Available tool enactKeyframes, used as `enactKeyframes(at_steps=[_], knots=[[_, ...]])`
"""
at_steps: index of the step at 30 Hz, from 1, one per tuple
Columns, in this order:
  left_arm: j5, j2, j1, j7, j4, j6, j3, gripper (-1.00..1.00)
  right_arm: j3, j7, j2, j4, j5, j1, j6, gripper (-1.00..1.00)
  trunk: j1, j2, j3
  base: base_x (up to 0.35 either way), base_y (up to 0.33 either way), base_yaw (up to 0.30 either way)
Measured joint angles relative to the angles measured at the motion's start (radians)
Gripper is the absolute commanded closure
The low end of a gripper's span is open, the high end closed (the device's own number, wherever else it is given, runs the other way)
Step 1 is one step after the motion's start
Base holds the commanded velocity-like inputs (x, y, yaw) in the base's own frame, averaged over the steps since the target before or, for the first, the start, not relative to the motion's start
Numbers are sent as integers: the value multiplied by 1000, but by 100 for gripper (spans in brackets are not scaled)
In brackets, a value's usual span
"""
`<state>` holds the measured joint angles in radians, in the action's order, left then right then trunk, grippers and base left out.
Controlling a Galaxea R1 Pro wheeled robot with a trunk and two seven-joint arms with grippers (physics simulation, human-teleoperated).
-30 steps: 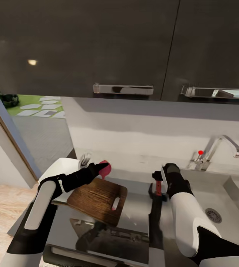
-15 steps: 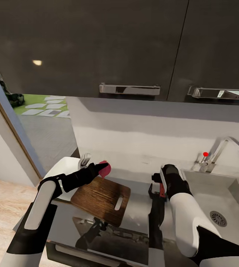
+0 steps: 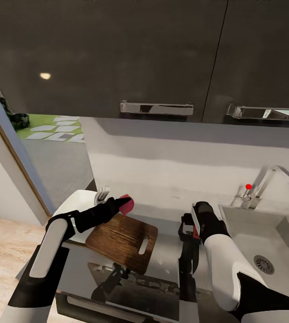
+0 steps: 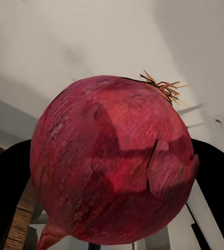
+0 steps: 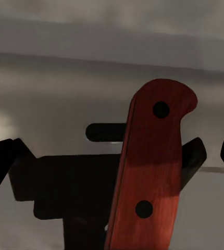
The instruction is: In the kitchen, take the Vidalia onion out of the sink, dice it on the chopping board with the paring knife, put the diced onion into the bowl on the countertop, then place both the paring knife and the chopping board into the sink.
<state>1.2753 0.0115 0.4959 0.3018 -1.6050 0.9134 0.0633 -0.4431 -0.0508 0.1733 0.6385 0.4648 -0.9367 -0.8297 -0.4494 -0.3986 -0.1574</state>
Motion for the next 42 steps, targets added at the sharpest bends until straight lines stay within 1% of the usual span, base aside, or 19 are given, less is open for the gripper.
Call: enactKeyframes(at_steps=[4,5,6,8,31,38,39,42], knots=[[0,-1,0,0,0,0,0,100,0,0,0,0,0,0,0,-100,0,0,0,0,0,0],[0,-1,0,0,0,0,0,100,0,0,0,0,0,0,0,100,0,0,0,0,0,0],[0,-1,0,0,0,0,0,100,0,1,0,-3,-13,0,2,100,0,0,0,0,0,0],[0,-1,0,0,-1,0,0,100,-1,2,0,-3,-16,0,1,100,0,0,0,0,0,0],[0,-2,-1,0,-1,0,-1,100,-7,10,0,-1,-24,-2,-15,100,0,0,0,0,0,0],[0,-2,-1,0,-2,0,-2,100,-8,13,0,3,-17,-1,-20,100,0,0,0,0,0,0],[0,-2,-1,0,-2,0,-2,100,-8,13,0,5,-8,-1,-21,100,0,1,0,0,0,0],[0,-3,-1,0,-2,0,-2,100,-9,14,0,6,-19,-1,-21,100,0,0,0,0,0,0]])
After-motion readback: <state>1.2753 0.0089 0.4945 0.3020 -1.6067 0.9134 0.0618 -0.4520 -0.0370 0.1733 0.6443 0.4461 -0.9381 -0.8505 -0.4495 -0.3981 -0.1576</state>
